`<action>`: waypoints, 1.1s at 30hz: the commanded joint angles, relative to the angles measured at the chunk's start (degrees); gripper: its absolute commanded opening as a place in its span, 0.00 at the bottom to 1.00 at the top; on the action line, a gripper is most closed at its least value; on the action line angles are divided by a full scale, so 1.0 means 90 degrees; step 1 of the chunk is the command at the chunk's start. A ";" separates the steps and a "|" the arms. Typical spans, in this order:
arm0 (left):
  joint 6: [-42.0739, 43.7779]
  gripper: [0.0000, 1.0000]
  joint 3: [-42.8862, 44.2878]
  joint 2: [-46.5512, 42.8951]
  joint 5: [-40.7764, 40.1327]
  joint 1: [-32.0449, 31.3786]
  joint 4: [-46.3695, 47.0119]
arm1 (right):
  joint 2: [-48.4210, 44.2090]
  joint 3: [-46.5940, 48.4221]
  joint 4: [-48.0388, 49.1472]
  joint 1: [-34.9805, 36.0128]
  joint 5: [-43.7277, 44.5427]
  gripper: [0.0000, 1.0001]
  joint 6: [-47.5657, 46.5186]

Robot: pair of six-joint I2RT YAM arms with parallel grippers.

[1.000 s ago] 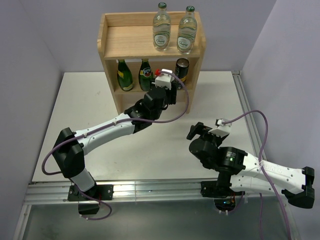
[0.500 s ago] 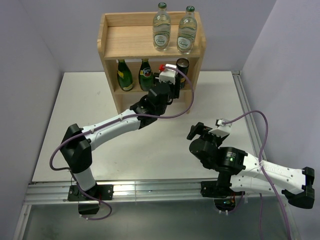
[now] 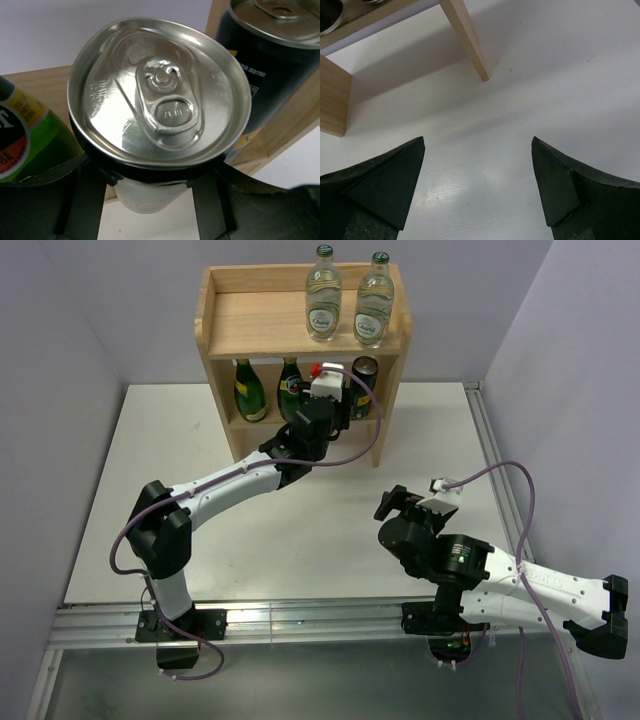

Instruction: Place and organize the beverage onto the shelf

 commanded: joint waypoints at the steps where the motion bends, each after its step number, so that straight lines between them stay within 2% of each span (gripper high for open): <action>1: -0.0099 0.00 0.0491 -0.0090 0.0005 0.0059 0.0906 | 0.0069 -0.0074 0.0337 -0.0060 0.0153 0.94 -0.0074; 20: -0.0342 0.02 0.0960 0.0506 0.0298 0.0392 0.0897 | 0.0274 -0.0289 0.0875 -0.0314 -0.0121 0.94 -0.0378; 22: -0.0382 0.10 0.0921 0.0486 0.0307 0.0392 0.0896 | 0.0274 -0.0289 0.0894 -0.0334 -0.0121 0.94 -0.0387; 23: -0.0411 0.26 0.0882 0.0448 0.0317 0.0392 0.0935 | 0.0274 -0.0299 0.0894 -0.0343 -0.0131 0.94 -0.0387; 25: -0.0431 0.40 0.0794 0.0428 0.0327 0.0392 0.0935 | 0.0274 -0.0289 0.0875 -0.0344 -0.0140 0.94 -0.0358; 26: -0.0441 0.54 0.0784 0.0418 0.0298 0.0392 0.0897 | 0.0274 -0.0289 0.0865 -0.0353 -0.0150 0.94 -0.0348; 28: -0.0460 0.64 0.0765 0.0418 0.0298 0.0392 0.0867 | 0.0265 -0.0299 0.0846 -0.0353 -0.0160 0.94 -0.0319; 29: -0.0470 0.73 0.0755 0.0408 0.0269 0.0382 0.0857 | 0.0255 -0.0299 0.0845 -0.0344 -0.0160 0.94 -0.0309; 33: -0.0519 0.83 0.0667 0.0340 0.0220 0.0382 0.0808 | 0.0235 -0.0309 0.0845 -0.0344 -0.0199 0.94 -0.0280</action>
